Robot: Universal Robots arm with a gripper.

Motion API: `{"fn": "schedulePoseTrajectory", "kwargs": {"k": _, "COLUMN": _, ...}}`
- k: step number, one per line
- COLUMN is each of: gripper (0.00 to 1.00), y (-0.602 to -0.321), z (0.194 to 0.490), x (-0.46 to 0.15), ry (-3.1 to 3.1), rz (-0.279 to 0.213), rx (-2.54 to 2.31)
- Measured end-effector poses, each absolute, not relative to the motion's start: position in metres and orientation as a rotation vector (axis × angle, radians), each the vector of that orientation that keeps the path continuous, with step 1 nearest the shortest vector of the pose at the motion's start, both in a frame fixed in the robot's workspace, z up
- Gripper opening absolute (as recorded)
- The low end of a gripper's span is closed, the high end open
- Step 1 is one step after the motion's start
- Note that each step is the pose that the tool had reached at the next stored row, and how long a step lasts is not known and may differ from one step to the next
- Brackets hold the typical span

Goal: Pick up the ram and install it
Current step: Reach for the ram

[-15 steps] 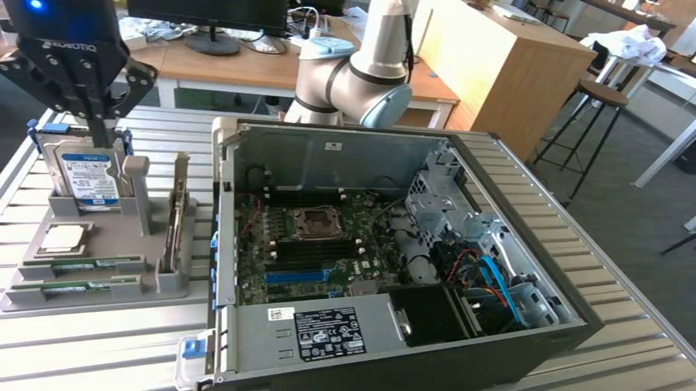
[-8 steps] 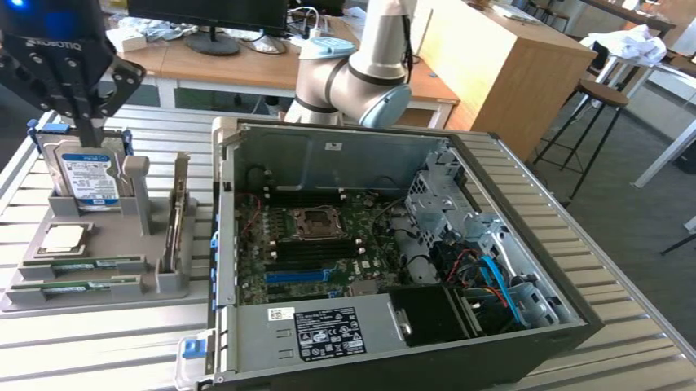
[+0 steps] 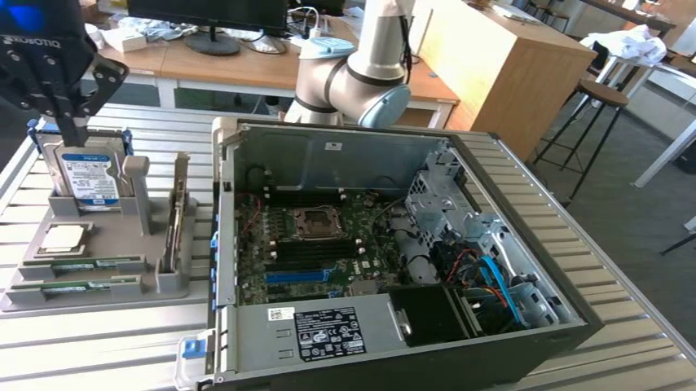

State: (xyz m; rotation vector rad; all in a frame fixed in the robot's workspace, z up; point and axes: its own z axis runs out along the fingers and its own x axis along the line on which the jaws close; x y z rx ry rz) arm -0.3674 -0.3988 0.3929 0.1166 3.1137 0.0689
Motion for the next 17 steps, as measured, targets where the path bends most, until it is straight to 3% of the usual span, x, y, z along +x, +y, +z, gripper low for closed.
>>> {"fn": "schedulePoseTrajectory", "kwargs": {"k": 17, "gripper": 0.1, "y": -0.3988, "z": 0.3928, "x": -0.3697, "ry": 3.114, "rz": 0.069, "rx": 0.117}}
